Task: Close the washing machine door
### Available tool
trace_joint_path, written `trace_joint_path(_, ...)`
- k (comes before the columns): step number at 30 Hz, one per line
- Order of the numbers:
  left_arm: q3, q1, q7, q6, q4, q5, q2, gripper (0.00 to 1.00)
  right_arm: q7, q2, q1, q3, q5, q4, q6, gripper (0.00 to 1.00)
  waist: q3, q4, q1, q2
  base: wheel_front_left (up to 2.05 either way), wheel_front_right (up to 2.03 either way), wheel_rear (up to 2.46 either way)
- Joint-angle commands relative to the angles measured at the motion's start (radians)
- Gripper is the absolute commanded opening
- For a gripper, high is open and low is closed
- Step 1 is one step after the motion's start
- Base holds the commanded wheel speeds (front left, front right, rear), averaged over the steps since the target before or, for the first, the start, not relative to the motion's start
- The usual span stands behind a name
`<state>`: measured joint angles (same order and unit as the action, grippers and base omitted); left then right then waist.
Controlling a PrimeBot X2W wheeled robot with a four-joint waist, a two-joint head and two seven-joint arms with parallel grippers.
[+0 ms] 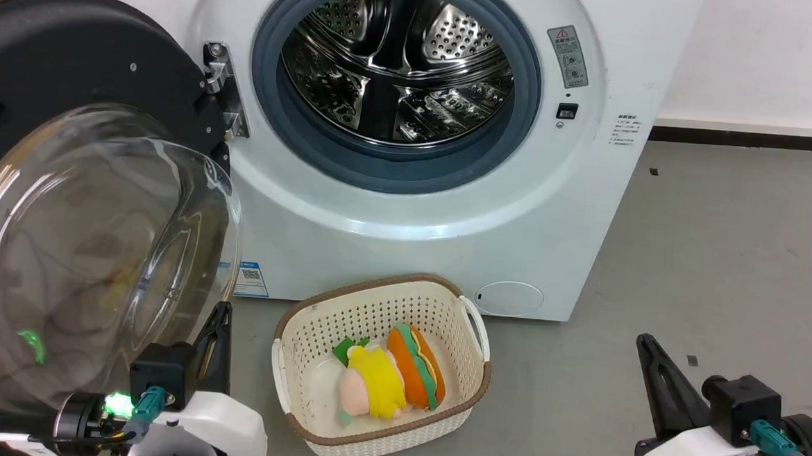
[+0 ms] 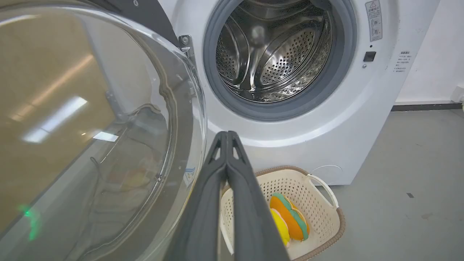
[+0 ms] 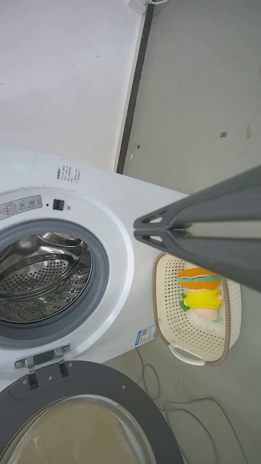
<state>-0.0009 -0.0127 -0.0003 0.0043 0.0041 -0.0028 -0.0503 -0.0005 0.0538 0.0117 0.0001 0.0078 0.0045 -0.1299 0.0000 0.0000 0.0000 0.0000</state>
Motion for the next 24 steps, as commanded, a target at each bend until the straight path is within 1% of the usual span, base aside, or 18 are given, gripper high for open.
trace_joint_path(1,0.001,0.013,0.0,-0.004,-0.004,0.003,0.0,0.0,0.0,-0.004,-0.012,0.0,-0.008,-0.005,-0.001,0.0,0.0,0.0,0.0,0.0,0.0,0.0,0.0)
trace_joint_path(24,0.001,0.013,0.0,-0.004,-0.004,0.003,0.0,0.0,0.0,-0.004,-0.012,0.0,-0.008,-0.005,-0.001,0.0,0.0,0.0,0.0,0.0,0.0,0.0,0.0)
